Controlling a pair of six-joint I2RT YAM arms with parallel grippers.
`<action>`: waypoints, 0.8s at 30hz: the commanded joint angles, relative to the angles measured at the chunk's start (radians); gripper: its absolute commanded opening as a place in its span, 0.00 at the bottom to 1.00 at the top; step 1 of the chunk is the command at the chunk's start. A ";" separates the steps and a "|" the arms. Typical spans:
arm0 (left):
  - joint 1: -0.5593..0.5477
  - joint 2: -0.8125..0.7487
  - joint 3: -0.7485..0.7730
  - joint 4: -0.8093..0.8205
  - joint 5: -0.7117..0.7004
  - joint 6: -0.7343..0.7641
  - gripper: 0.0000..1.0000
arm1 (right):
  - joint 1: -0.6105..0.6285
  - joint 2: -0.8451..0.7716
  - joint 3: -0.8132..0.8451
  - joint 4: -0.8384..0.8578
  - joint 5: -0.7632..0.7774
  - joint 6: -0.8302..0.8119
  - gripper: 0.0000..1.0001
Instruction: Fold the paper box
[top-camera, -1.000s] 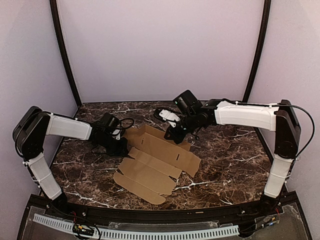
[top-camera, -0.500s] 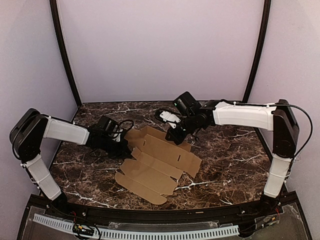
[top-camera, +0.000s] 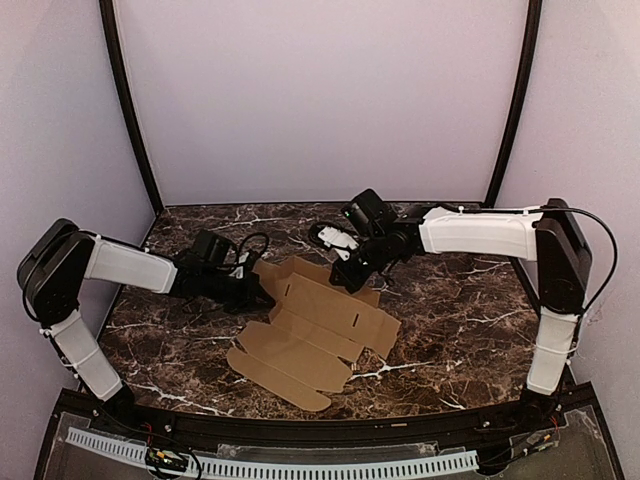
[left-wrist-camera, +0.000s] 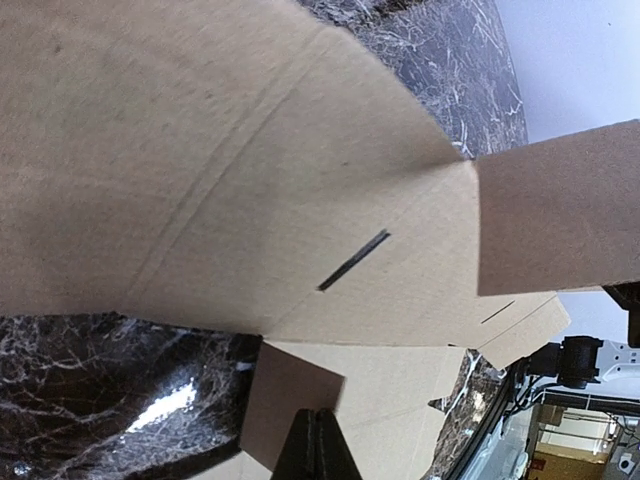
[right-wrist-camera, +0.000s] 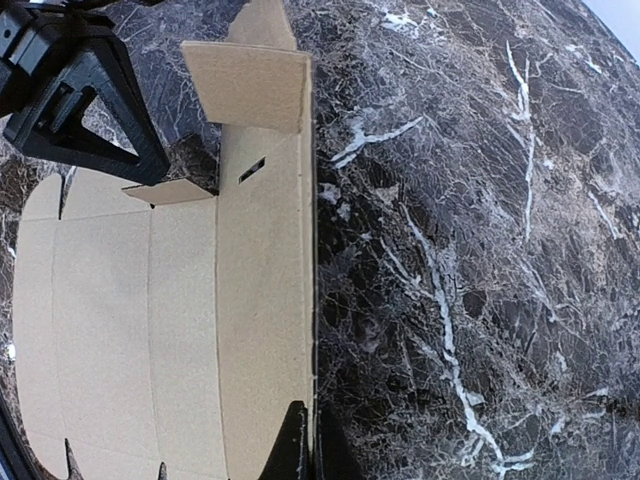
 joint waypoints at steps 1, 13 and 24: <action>-0.024 -0.019 -0.030 0.066 0.044 -0.022 0.01 | -0.002 0.026 0.007 0.045 -0.003 0.033 0.00; -0.057 -0.037 -0.059 0.037 -0.020 -0.001 0.01 | -0.002 0.037 0.004 0.046 0.008 0.043 0.00; -0.052 -0.168 0.102 -0.382 -0.398 0.188 0.01 | 0.013 0.013 -0.035 0.058 0.036 0.011 0.00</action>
